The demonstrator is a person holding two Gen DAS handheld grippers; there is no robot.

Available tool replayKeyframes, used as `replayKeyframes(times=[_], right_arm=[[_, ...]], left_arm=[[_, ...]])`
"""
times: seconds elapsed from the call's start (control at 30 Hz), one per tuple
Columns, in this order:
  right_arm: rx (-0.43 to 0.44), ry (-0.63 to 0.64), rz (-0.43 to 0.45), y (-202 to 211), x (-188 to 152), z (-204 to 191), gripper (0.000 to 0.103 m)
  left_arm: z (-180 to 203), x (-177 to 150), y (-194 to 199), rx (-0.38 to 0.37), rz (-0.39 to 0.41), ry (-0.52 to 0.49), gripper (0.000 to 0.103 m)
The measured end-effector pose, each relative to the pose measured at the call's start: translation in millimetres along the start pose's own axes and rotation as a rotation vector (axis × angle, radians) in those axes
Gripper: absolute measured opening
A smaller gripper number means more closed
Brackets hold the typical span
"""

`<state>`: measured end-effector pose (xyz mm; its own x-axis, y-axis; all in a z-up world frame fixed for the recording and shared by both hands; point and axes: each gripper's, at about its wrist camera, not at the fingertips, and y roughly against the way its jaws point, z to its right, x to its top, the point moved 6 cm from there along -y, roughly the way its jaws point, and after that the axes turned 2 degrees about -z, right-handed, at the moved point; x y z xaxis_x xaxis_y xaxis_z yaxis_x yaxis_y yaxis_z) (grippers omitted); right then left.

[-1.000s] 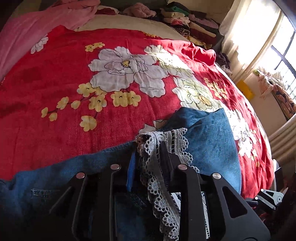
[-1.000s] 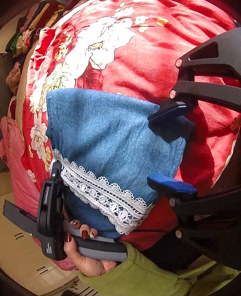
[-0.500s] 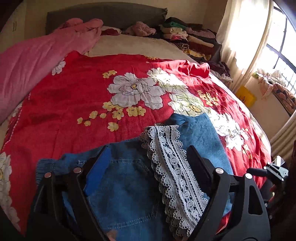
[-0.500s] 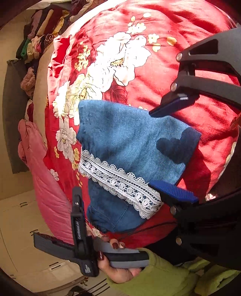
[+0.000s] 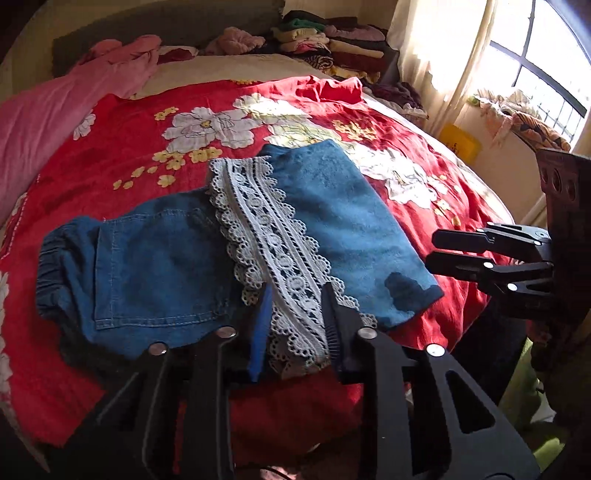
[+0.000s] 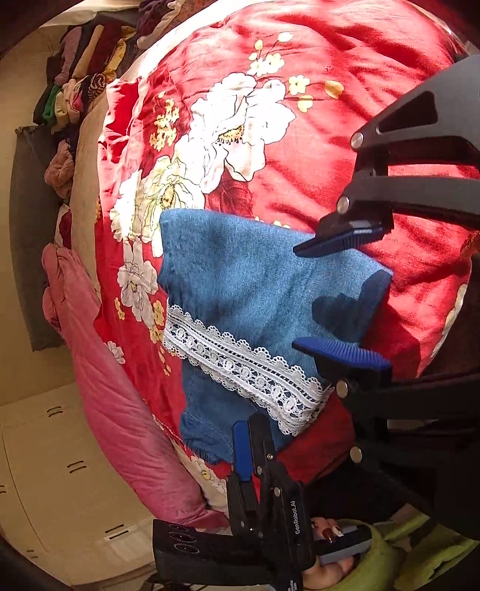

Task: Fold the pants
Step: 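Open both tools and release the folded pants onto the duvet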

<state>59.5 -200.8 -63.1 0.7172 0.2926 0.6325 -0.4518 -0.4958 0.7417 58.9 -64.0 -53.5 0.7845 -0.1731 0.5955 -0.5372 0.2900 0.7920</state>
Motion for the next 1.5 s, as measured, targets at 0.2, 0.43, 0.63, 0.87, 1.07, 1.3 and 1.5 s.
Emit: replayKeyframes(times=[0.2, 0.43, 0.63, 0.87, 1.07, 1.3, 1.5], right_arm=[[-0.011, 0.032, -0.107, -28, -16, -9, 0.036], [-0.051, 0.01, -0.164, -41, -29, -2, 0.035], [-0.031, -0.031, -0.108, -22, -18, -2, 0.051], [-0.039, -0.034, -0.035, -1, 3, -6, 0.078], [-0.045, -0.044, 0.002, 10, 19, -9, 0.089], [-0.038, -0.007, 0.018, 12, 40, -25, 0.09], [-0.022, 0.054, 0.019, 5, 61, -49, 0.09]], left_arm=[[8, -15, -23, 0.013, -0.077, -0.026, 0.015], [1, -23, -32, 0.021, -0.108, -0.008, 0.015], [0, -20, -22, 0.018, -0.086, 0.003, 0.027], [-3, -15, -7, 0.016, -0.046, 0.015, 0.046], [-9, -13, 8, 0.025, -0.011, 0.029, 0.06], [-24, -14, 24, 0.054, 0.023, 0.057, 0.074], [-43, -18, 34, 0.081, 0.035, 0.095, 0.083]])
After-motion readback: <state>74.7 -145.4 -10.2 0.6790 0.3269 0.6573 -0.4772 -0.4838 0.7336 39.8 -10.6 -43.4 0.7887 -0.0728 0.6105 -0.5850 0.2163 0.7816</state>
